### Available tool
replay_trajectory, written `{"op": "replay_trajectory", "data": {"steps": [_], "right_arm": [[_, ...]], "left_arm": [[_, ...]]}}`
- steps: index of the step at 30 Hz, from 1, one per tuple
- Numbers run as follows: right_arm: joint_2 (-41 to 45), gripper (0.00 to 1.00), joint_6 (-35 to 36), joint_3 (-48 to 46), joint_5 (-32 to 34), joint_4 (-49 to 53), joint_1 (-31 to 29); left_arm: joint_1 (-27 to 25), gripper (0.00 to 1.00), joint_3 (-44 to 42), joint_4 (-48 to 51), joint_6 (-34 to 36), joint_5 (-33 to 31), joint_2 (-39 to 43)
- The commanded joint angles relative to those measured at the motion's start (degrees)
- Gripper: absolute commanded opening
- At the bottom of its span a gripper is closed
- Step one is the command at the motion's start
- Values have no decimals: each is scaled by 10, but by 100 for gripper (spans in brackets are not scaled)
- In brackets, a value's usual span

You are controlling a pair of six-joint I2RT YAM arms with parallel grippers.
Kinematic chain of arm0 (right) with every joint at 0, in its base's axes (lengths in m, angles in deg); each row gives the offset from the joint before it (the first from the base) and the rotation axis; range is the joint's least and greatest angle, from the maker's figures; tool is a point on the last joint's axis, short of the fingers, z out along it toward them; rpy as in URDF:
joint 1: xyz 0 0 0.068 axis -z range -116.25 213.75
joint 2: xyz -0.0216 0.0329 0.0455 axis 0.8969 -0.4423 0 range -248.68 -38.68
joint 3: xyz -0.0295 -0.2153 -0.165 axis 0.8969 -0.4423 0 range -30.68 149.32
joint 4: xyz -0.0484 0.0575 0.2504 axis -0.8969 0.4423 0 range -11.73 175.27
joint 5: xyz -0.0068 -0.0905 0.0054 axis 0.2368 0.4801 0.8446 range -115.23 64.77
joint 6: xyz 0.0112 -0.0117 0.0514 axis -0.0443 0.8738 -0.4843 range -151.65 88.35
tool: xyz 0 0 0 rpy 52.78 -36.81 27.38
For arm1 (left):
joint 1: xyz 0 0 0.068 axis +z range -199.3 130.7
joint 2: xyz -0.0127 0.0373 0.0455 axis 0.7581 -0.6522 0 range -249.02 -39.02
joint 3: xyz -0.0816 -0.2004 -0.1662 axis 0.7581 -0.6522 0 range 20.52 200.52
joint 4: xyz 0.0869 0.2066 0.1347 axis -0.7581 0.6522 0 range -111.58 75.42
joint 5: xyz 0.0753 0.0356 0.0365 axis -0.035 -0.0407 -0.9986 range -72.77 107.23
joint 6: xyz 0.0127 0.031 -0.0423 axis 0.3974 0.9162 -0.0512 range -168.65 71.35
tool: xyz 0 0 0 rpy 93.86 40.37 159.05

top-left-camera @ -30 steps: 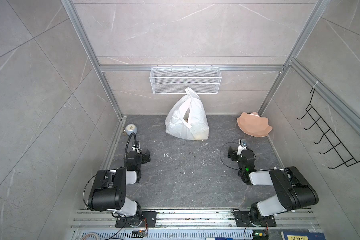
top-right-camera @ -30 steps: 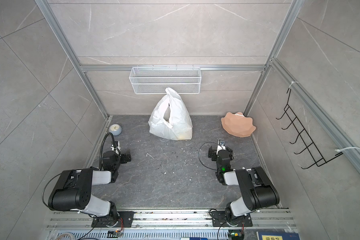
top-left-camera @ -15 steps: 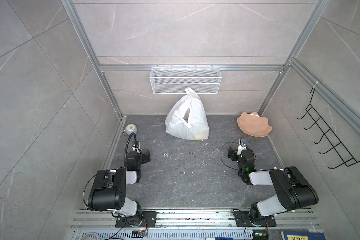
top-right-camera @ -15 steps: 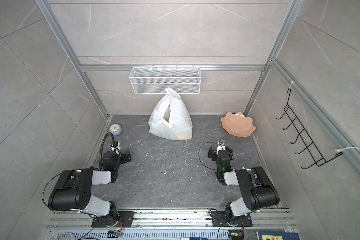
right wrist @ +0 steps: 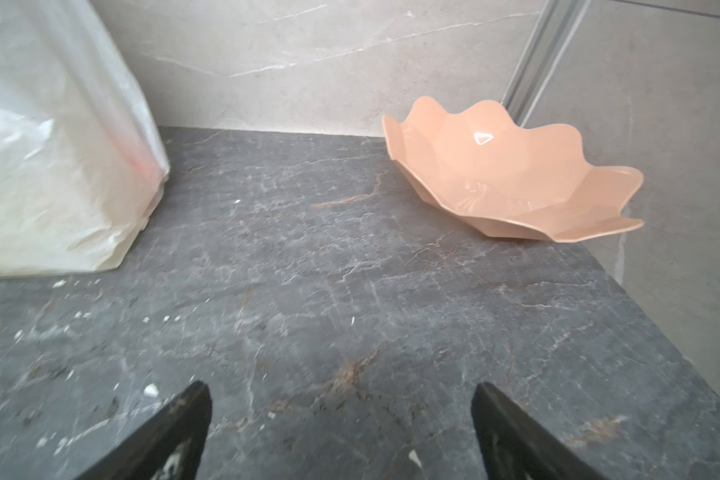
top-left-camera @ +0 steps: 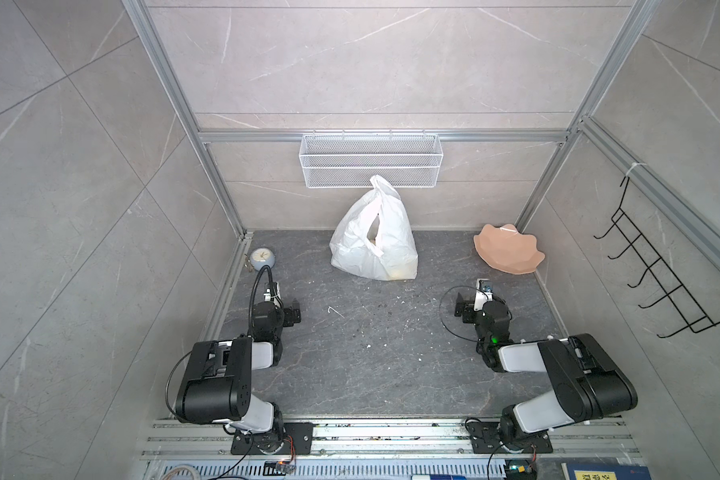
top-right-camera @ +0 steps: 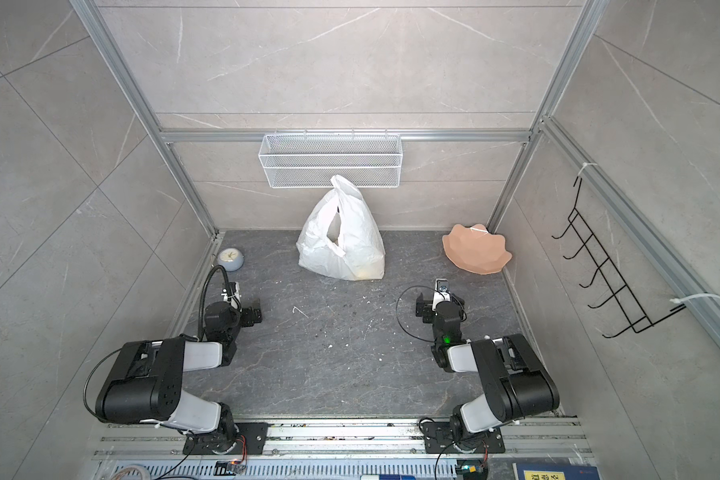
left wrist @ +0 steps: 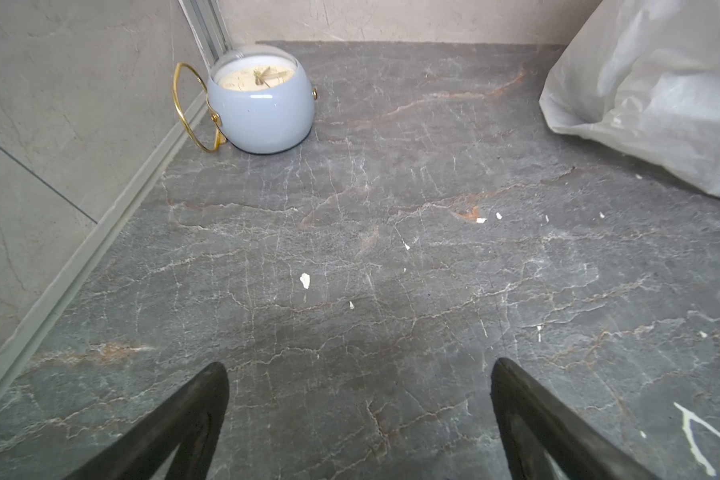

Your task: Take the fake fruits out of the plastic bag

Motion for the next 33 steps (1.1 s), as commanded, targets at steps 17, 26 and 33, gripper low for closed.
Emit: {"op": "replay_trajectory", "data": {"steps": [17, 26, 33], "right_arm": [[553, 100, -108, 107, -79, 609, -114], [673, 100, -342, 207, 106, 911, -114], [667, 100, -340, 201, -2, 880, -114]], "left_arm": [[-43, 100, 264, 779, -412, -118, 404], [-46, 100, 306, 715, -327, 162, 370], [-240, 100, 459, 662, -254, 47, 207]]}}
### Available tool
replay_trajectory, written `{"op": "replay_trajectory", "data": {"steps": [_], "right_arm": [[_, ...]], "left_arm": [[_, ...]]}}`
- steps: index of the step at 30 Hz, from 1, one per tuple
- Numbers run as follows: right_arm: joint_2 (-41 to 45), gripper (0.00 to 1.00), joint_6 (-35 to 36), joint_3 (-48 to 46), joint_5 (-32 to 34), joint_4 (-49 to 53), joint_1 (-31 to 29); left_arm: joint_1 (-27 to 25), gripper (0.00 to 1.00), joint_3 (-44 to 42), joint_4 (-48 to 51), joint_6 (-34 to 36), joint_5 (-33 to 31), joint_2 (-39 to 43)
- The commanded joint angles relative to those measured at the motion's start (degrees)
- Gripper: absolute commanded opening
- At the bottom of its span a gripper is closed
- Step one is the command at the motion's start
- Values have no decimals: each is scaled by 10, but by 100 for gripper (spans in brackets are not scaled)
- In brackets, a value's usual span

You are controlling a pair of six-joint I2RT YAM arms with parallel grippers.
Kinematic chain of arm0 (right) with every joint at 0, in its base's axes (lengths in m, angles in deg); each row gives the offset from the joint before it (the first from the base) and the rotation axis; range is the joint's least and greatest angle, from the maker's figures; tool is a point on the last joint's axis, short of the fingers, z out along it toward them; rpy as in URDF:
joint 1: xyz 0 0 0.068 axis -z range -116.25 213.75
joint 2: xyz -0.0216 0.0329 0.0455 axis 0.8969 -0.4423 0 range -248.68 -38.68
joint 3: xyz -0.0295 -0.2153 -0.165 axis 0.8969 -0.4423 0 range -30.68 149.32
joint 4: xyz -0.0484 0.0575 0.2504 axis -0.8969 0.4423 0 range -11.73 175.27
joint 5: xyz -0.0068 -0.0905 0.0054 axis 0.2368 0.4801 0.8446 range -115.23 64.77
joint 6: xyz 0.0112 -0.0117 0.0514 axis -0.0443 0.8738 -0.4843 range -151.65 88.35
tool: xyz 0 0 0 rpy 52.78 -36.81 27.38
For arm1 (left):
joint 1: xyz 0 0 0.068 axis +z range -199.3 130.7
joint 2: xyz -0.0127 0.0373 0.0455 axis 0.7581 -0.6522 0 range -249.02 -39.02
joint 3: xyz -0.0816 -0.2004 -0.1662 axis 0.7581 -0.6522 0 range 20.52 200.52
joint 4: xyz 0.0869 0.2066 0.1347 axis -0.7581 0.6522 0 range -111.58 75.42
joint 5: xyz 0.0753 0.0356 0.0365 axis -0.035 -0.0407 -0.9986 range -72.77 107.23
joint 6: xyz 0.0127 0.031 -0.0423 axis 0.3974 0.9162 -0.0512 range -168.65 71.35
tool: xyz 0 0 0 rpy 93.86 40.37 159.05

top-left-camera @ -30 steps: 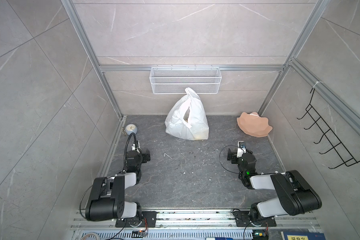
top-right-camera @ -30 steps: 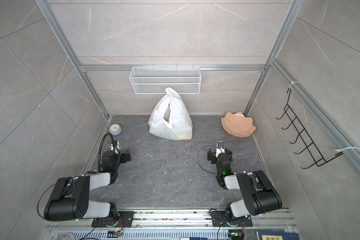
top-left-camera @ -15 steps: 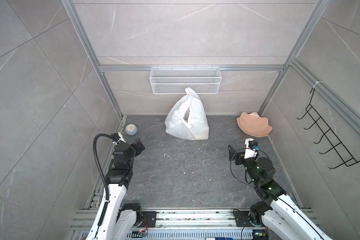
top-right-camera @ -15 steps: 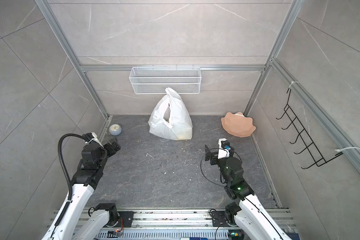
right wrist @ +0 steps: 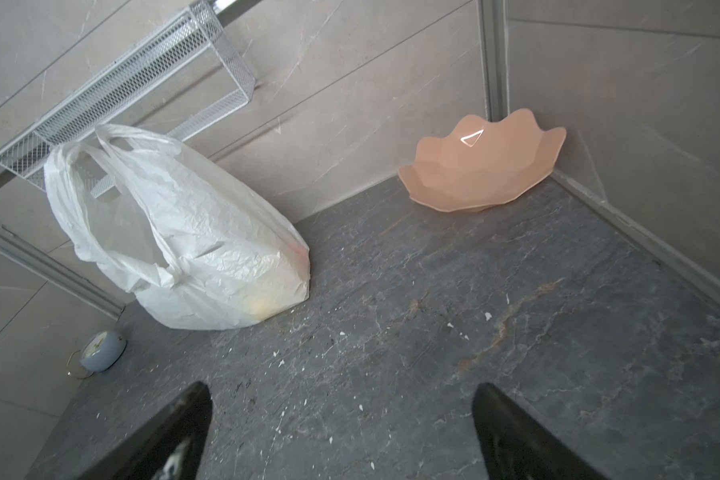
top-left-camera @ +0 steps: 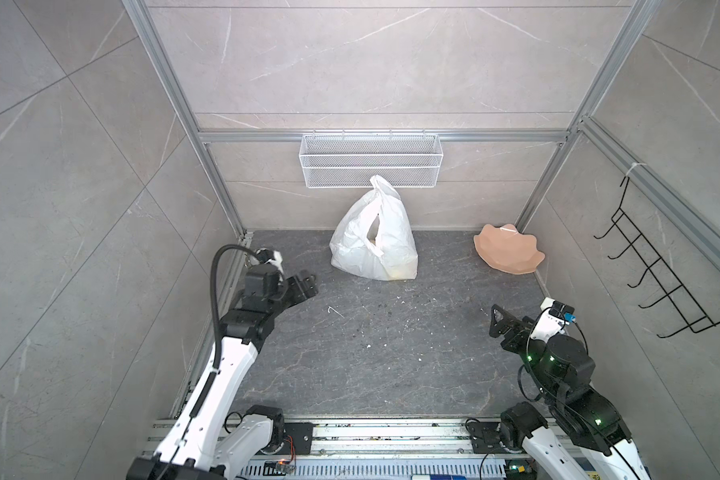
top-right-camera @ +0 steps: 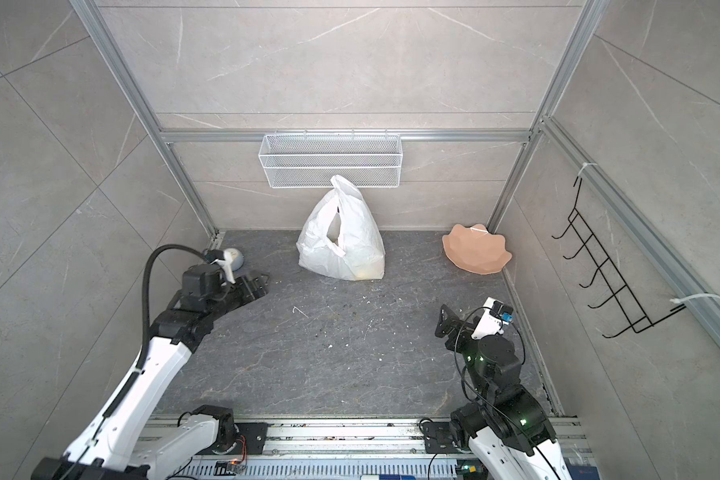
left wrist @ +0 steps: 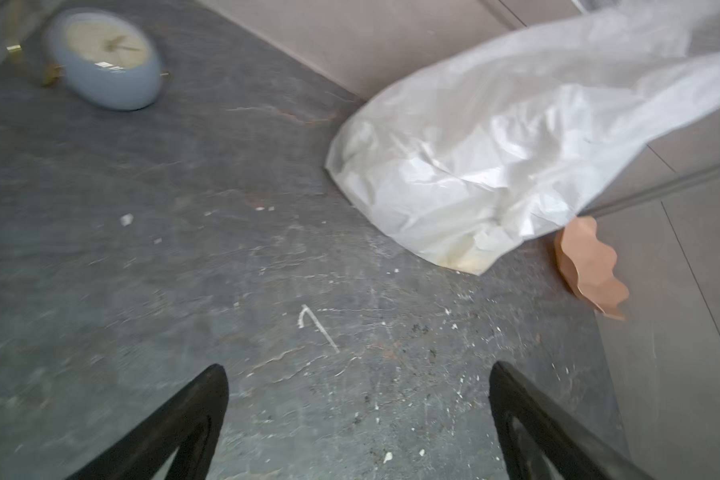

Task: Take the fake fruits out of the plastic bag
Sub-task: 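Reach the left gripper to the white bag handles and grasp them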

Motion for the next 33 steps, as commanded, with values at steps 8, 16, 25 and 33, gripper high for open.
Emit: {"op": "replay_trajectory", "data": {"steps": [8, 16, 25, 33], "right_arm": [[-35, 99, -41, 10, -78, 32, -2], [9, 100, -49, -3, -99, 70, -2], [39, 99, -57, -24, -106, 96, -2], [42, 100, -52, -33, -107, 106, -1]], "left_arm": [[-171, 100, 309, -52, 120, -141, -259], [-210, 100, 542, -43, 177, -258, -465], [-214, 100, 719, -80, 175, -289, -654], [-215, 88, 786, -121, 187, -266, -730]]}}
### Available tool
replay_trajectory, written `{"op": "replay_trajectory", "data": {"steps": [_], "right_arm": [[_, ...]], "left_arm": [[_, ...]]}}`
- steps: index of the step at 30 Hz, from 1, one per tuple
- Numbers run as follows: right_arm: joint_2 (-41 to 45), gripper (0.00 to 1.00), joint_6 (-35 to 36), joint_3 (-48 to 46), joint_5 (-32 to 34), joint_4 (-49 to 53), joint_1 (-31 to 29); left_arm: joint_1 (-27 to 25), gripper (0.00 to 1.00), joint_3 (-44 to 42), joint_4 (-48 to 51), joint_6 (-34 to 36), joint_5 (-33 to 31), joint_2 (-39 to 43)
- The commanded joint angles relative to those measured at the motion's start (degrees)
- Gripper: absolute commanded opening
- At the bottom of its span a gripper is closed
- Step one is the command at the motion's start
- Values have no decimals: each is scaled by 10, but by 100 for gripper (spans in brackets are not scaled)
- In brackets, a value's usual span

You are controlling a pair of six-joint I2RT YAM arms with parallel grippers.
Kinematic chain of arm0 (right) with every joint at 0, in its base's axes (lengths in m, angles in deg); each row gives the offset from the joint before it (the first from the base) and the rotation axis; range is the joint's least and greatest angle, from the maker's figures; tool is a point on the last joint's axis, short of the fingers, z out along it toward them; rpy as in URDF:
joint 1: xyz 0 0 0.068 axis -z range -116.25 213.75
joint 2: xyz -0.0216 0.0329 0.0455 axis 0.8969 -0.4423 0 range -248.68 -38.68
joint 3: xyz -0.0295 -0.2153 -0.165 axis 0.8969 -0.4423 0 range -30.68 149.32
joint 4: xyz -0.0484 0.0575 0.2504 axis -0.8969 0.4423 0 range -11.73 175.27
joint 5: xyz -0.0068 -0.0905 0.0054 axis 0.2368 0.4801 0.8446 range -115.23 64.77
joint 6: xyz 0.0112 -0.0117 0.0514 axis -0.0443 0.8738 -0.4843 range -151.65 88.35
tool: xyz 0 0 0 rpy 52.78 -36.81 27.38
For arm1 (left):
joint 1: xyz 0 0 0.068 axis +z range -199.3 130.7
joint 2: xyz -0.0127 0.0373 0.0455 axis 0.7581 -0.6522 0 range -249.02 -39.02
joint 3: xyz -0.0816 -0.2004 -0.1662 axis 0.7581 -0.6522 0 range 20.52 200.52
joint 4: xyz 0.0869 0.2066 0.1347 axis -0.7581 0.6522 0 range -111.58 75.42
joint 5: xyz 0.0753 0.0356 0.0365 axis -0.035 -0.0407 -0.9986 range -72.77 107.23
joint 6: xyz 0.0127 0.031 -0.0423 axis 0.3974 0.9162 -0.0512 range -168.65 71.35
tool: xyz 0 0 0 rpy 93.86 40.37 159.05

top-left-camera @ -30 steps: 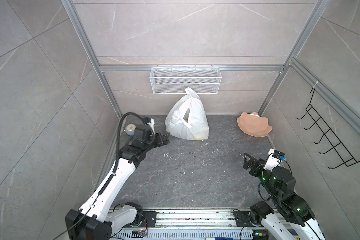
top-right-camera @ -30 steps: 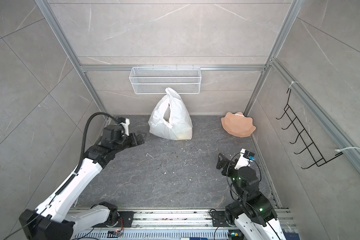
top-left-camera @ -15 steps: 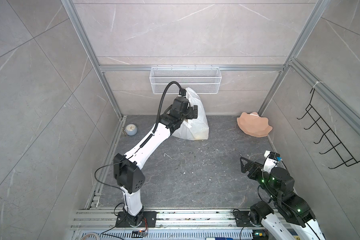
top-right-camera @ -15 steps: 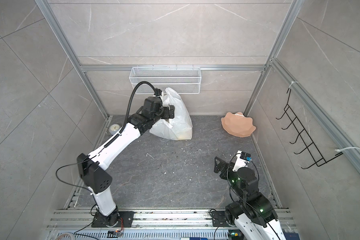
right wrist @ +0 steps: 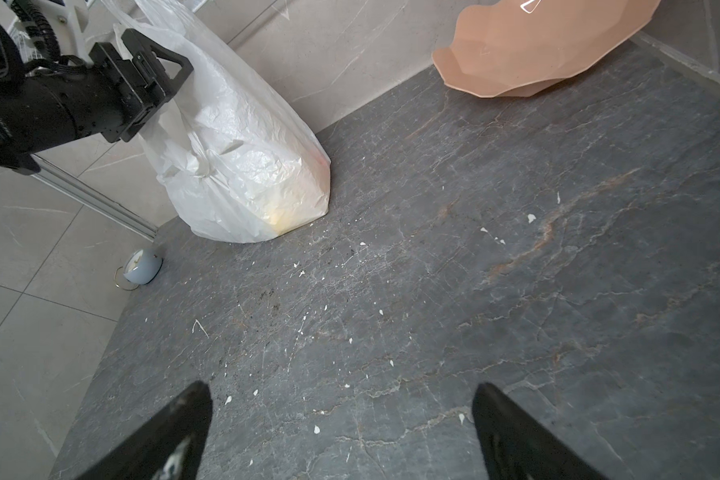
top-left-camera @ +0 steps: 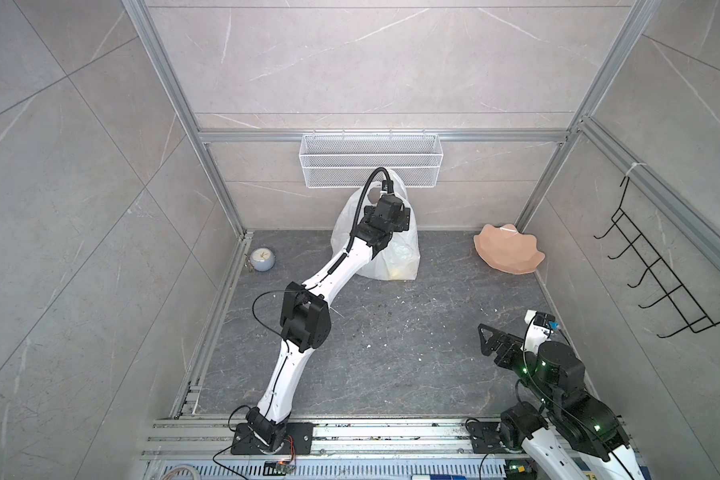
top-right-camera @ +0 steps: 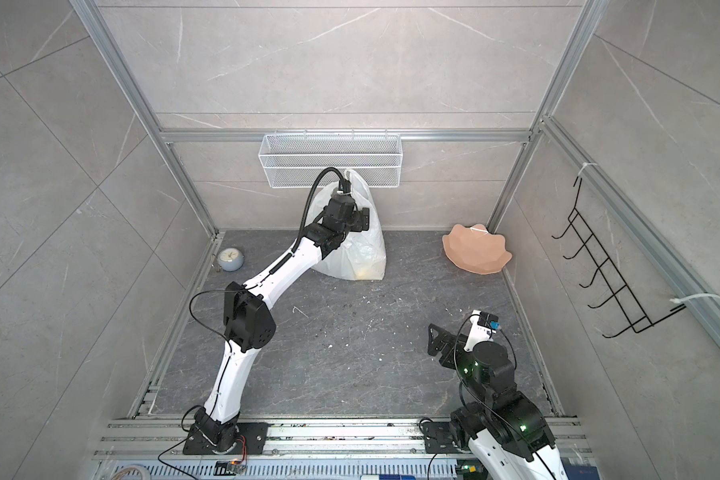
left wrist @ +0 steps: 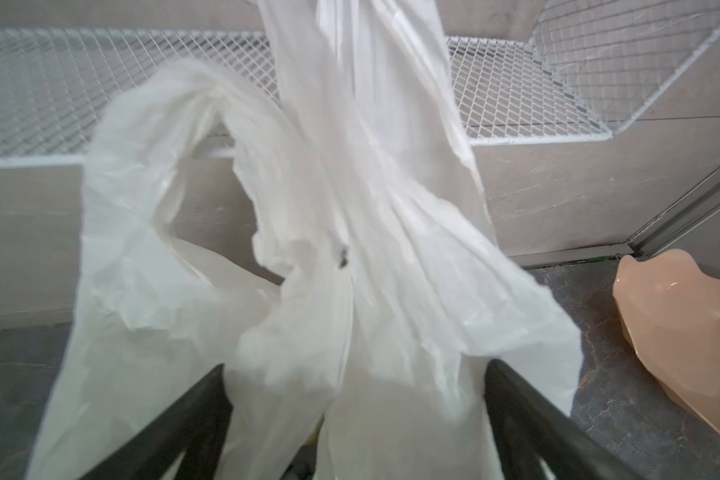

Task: Take the fake fruits out of the plastic bag
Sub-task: 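Reach the left gripper to the white bag handles and grasp them, then pull the bag toward the robot with the left gripper while the right gripper approaches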

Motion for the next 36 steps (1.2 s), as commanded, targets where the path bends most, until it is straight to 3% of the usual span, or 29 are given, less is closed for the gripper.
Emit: {"op": "replay_trajectory", "data": {"steps": [1, 3, 7, 9, 18, 26, 31, 36], "right_arm": [[6, 100, -2, -5, -3, 14, -2], [6, 99, -2, -4, -2, 17, -2], [4, 100, -3, -4, -2, 18, -2], [0, 99, -4, -3, 0, 19, -1], [-33, 99, -22, 0, -21, 17, -1], [-148, 94, -27, 7, -108, -53, -3], [-232, 93, -26, -4, -162, -129, -5], [-320, 94, -26, 5, -174, -181, -52]], "left_arm": [[-1, 81, 38, -41, 18, 8, -19], [0, 64, 35, -45, 20, 13, -18], [-1, 17, 9, -63, 26, 22, 12], [-1, 0, -11, -74, 26, 11, 33], [-1, 0, -184, -104, 34, -64, 212], [0, 0, -470, -194, 53, -112, 468], [1, 0, -540, -145, 31, -138, 570], [-1, 0, -607, -57, -57, -157, 655]]}}
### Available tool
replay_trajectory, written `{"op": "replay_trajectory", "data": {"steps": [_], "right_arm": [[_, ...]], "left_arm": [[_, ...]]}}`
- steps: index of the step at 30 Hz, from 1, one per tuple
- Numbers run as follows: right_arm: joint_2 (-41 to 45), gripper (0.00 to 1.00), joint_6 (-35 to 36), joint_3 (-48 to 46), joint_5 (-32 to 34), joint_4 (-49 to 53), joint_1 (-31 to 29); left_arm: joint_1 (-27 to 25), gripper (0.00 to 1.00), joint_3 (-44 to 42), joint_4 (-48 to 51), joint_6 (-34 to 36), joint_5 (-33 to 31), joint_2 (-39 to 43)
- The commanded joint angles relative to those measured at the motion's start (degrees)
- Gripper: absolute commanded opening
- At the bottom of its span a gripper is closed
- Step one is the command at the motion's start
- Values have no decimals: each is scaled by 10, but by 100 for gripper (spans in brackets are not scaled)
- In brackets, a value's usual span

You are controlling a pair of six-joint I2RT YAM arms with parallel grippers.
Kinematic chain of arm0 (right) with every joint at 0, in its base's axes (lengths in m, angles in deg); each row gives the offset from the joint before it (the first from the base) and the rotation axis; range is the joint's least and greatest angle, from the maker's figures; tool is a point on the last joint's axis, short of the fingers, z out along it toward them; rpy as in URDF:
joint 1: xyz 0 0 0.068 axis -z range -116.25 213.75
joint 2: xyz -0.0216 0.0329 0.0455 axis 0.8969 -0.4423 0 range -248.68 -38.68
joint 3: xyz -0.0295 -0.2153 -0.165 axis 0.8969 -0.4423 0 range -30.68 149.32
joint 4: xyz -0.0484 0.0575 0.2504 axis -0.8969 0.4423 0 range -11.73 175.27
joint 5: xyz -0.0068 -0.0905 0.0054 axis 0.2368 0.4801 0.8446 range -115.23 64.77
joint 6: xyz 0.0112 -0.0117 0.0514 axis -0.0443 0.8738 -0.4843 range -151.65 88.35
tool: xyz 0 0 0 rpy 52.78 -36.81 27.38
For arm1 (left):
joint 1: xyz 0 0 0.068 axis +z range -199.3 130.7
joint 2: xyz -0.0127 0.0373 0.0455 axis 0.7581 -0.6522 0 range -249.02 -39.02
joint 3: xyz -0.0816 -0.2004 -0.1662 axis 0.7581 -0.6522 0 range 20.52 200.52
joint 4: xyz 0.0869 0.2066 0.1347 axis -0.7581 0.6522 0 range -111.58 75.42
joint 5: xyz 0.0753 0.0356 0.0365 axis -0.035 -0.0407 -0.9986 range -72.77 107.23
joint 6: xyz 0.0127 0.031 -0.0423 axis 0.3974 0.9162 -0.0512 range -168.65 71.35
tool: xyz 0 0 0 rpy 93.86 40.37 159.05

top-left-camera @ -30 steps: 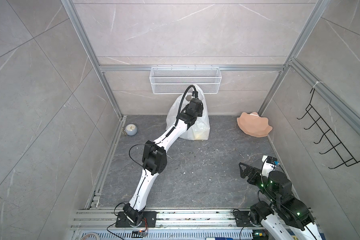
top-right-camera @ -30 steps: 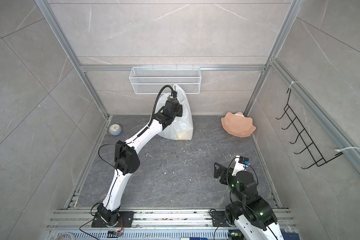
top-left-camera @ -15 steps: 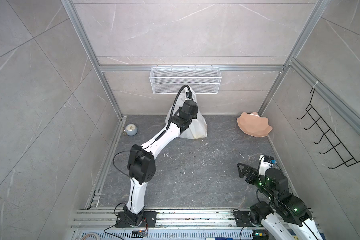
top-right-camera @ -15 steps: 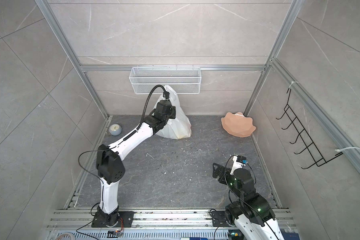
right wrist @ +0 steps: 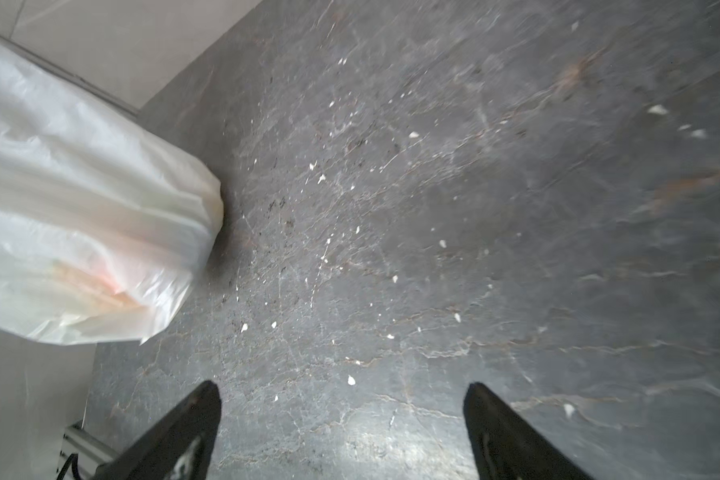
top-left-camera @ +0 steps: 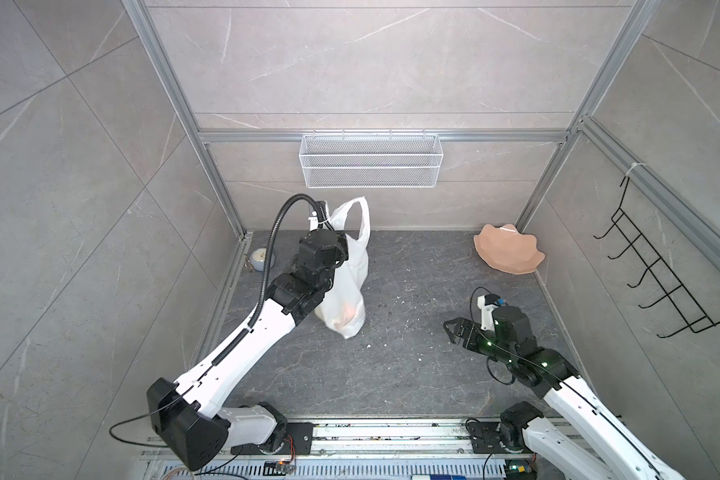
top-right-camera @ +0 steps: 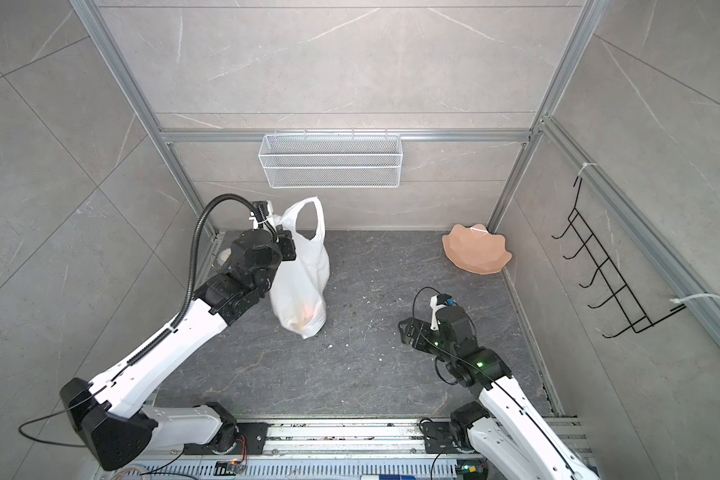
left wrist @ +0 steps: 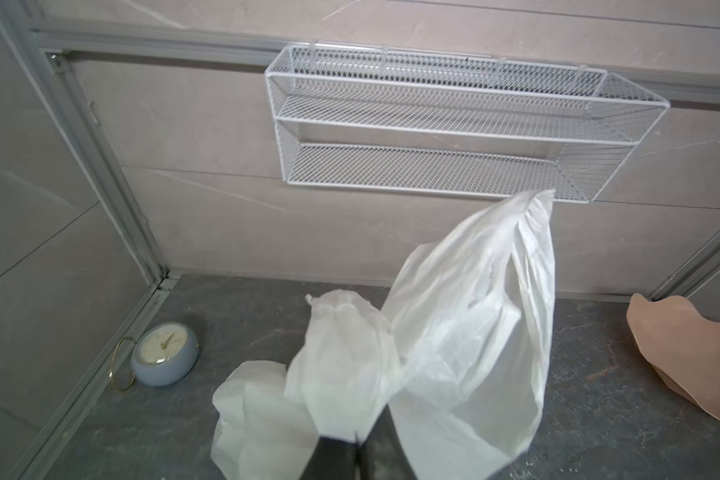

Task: Take the fake fruits out of the plastic bag
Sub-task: 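Pull the bag toward the robot with the left gripper while the right gripper approaches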

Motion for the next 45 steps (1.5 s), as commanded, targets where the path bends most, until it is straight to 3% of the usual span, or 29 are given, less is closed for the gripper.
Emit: {"op": "replay_trajectory", "data": {"steps": [1, 5, 15, 22, 28, 31, 35, 40, 43, 45], "right_arm": [[-43, 93, -4, 7, -17, -59, -43], [-87, 93, -16, 12, 20, -88, -114], [-161, 92, -19, 61, 109, -99, -231], [-159, 92, -9, 98, 163, -60, -262], [-131, 92, -3, 104, 188, -29, -264], [-127, 92, -3, 108, 188, -26, -266], [-141, 92, -3, 119, 188, -33, -275], [-171, 92, -9, 131, 186, -58, -283], [-189, 92, -9, 143, 177, -81, -299], [-201, 92, -7, 149, 177, -105, -321]], "left_arm": [[-3, 0, -46, 29, -75, -23, 72], [-8, 0, -87, 99, -158, -19, 116], [-20, 0, 6, 223, -290, -99, 89], [-22, 0, 97, 225, -330, -111, 19], [-46, 0, 87, 220, -376, -108, 14], [-61, 0, 71, 219, -393, -61, 15], [-74, 0, 32, 196, -430, 69, 28], [-104, 0, -7, 176, -466, 171, 21], [-109, 7, -17, 183, -455, 208, 25], [-109, 20, -17, 200, -433, 203, 41]]}}
